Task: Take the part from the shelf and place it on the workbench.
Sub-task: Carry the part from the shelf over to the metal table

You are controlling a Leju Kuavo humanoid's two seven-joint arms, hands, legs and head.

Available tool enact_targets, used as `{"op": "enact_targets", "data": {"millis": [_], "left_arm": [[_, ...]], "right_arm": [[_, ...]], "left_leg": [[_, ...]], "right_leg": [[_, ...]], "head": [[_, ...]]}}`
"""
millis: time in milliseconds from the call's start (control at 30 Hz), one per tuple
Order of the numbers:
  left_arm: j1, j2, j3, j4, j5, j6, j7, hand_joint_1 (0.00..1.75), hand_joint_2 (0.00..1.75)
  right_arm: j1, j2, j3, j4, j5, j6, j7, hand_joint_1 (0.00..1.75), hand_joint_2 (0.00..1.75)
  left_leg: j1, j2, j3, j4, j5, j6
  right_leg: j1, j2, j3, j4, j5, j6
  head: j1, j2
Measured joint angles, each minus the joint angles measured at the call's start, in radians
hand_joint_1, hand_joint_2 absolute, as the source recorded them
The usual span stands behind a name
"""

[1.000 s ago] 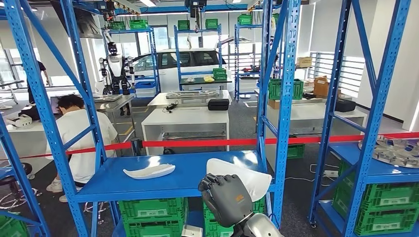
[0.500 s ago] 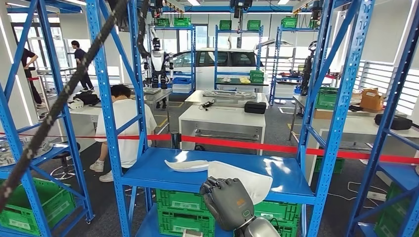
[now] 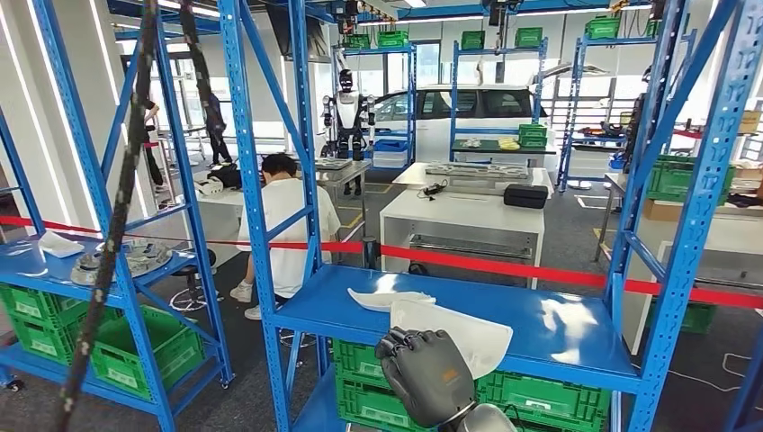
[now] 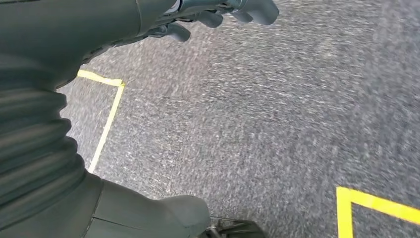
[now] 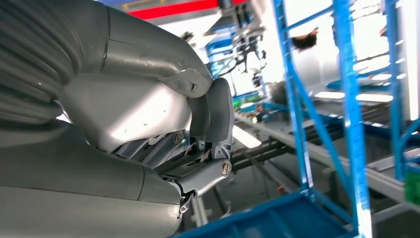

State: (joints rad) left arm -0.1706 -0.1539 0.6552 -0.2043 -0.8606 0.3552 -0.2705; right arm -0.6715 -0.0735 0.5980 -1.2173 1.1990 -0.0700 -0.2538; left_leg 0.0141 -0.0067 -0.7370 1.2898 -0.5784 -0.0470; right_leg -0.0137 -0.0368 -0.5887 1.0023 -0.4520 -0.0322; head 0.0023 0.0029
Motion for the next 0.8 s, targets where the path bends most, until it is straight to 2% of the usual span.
{"op": "enact_targets", "data": {"millis": [33,67,133,167,200,300,333,367,433,467,500,533,567,600,667,700,733,800], "left_arm": [[0.000,0.000,-0.001,0.000,0.000,0.000,0.000,0.00,1.75],[0.001,0.001,-0.001,0.000,0.000,0.000,0.000,0.00,1.75],[-0.001,0.001,-0.002,0.000,0.000,0.000,0.000,0.00,1.75],[-0.002,0.001,-0.002,0.000,0.000,0.000,0.000,0.00,1.75],[-0.003,0.000,-0.003,0.000,0.000,0.000,0.000,0.00,1.75],[-0.002,-0.001,-0.003,0.000,0.000,0.000,0.000,0.00,1.75],[-0.001,0.000,-0.003,0.000,0.000,0.000,0.000,0.00,1.75],[-0.002,0.000,-0.003,0.000,0.000,0.000,0.000,0.00,1.75],[-0.004,-0.001,-0.004,0.000,-0.004,-0.001,-0.001,0.00,1.75],[-0.005,-0.001,-0.005,0.000,-0.008,-0.003,-0.002,0.00,1.75],[-0.005,-0.001,-0.007,0.000,-0.013,-0.005,-0.003,0.00,1.75],[-0.004,-0.001,-0.010,0.000,-0.019,-0.008,-0.005,0.00,1.75],[-0.004,-0.001,-0.013,0.000,-0.024,-0.013,-0.008,0.00,1.75],[-0.004,-0.002,-0.015,0.000,-0.030,-0.017,-0.012,0.00,1.75],[-0.004,-0.006,-0.019,-0.001,-0.038,-0.021,-0.021,0.00,1.75],[-0.003,-0.008,-0.021,-0.001,-0.039,-0.021,-0.024,0.00,1.75],[-0.002,-0.010,-0.023,0.000,-0.040,-0.021,-0.025,0.00,1.75],[0.004,-0.010,-0.027,0.000,-0.041,-0.021,-0.026,0.00,1.75]], "right_arm": [[0.003,0.000,0.000,0.000,0.000,0.000,0.000,1.75,1.75],[0.005,-0.001,0.000,0.000,0.000,0.000,0.000,1.75,1.75],[0.005,-0.002,0.000,-0.003,0.000,0.000,-0.001,1.75,1.75],[0.004,-0.003,0.000,-0.004,0.001,0.000,-0.001,1.75,1.75],[0.004,-0.003,0.000,-0.006,0.001,0.000,-0.001,1.75,1.75],[0.003,-0.004,-0.001,-0.008,0.001,0.000,0.000,1.75,1.75],[0.003,-0.005,-0.001,-0.009,0.001,0.000,0.000,1.75,1.75],[0.003,-0.006,-0.001,-0.010,0.001,0.000,0.000,1.75,1.75],[0.006,-0.011,-0.001,-0.012,0.001,-0.001,0.002,1.75,1.75],[0.011,-0.018,-0.001,-0.012,0.001,-0.001,0.005,1.75,1.75],[0.018,-0.026,-0.001,-0.014,-0.001,-0.001,0.007,1.75,1.75],[0.029,-0.037,-0.004,-0.020,-0.005,-0.001,0.010,1.75,1.75],[0.042,-0.052,-0.009,-0.031,-0.013,-0.003,0.012,1.75,1.75],[0.057,-0.070,-0.017,-0.047,-0.023,-0.006,0.013,1.75,1.75],[0.090,-0.113,-0.039,-0.090,-0.044,-0.014,0.010,1.75,1.75],[0.107,-0.134,-0.050,-0.110,-0.052,-0.017,0.008,1.75,1.75],[0.122,-0.151,-0.061,-0.128,-0.057,-0.019,0.006,1.75,1.75],[0.142,-0.173,-0.078,-0.157,-0.062,-0.021,0.004,1.75,1.75]], "left_leg": [[0.003,0.003,-0.002,0.005,0.009,-0.004],[0.006,0.008,0.018,-0.034,0.037,-0.007],[0.007,0.046,0.091,-0.172,0.097,-0.010],[0.005,0.062,0.118,-0.224,0.114,-0.005],[0.004,0.072,0.131,-0.251,0.118,0.003],[0.002,0.041,0.127,-0.254,0.118,0.030],[0.003,0.029,0.126,-0.255,0.120,0.036],[0.004,0.018,0.126,-0.256,0.122,0.042],[0.004,-0.005,0.125,-0.256,0.125,0.051],[0.003,-0.018,0.125,-0.256,0.125,0.053],[0.001,-0.033,0.124,-0.256,0.126,0.055],[-0.001,-0.049,0.124,-0.256,0.126,0.056],[-0.003,-0.067,0.125,-0.256,0.127,0.056],[-0.004,-0.084,0.126,-0.256,0.127,0.056],[-0.005,-0.115,0.126,-0.255,0.128,0.054],[-0.004,-0.128,0.123,-0.255,0.130,0.051],[0.000,-0.140,0.120,-0.256,0.132,0.046],[0.002,-0.155,0.114,-0.260,0.135,0.032]], "right_leg": [[-0.001,-0.013,0.000,0.002,-0.002,0.002],[-0.002,-0.026,0.001,0.005,-0.005,0.005],[-0.001,-0.048,0.002,0.014,-0.013,0.017],[0.002,-0.058,0.003,0.019,-0.018,0.024],[0.005,-0.067,0.004,0.021,-0.021,0.030],[0.005,-0.090,0.012,0.019,-0.026,0.045],[0.002,-0.076,0.010,0.029,-0.037,0.050],[0.000,-0.052,-0.001,0.059,-0.058,0.055],[-0.002,0.009,-0.054,0.180,-0.125,0.057],[0.000,0.024,-0.088,0.252,-0.155,0.056],[0.003,0.030,-0.116,0.304,-0.169,0.053],[0.006,0.034,-0.127,0.320,-0.162,0.048],[0.009,0.038,-0.118,0.293,-0.136,0.041],[0.012,0.049,-0.091,0.229,-0.096,0.032],[0.015,0.093,-0.027,0.086,-0.034,0.014],[0.017,0.110,-0.008,0.044,-0.021,0.011],[0.018,0.117,-0.001,0.025,-0.019,0.009],[0.018,0.098,0.004,0.014,-0.015,0.010]], "head": [[0.000,0.000],[0.000,0.000],[-0.001,0.000],[0.000,0.000],[0.000,0.000],[0.003,0.000],[0.004,0.000],[0.005,0.000],[0.006,0.000],[0.007,0.000],[0.007,0.000],[0.008,0.000],[0.008,0.000],[0.008,0.000],[0.008,0.000],[0.008,0.000],[0.009,0.000],[0.010,0.000]]}}
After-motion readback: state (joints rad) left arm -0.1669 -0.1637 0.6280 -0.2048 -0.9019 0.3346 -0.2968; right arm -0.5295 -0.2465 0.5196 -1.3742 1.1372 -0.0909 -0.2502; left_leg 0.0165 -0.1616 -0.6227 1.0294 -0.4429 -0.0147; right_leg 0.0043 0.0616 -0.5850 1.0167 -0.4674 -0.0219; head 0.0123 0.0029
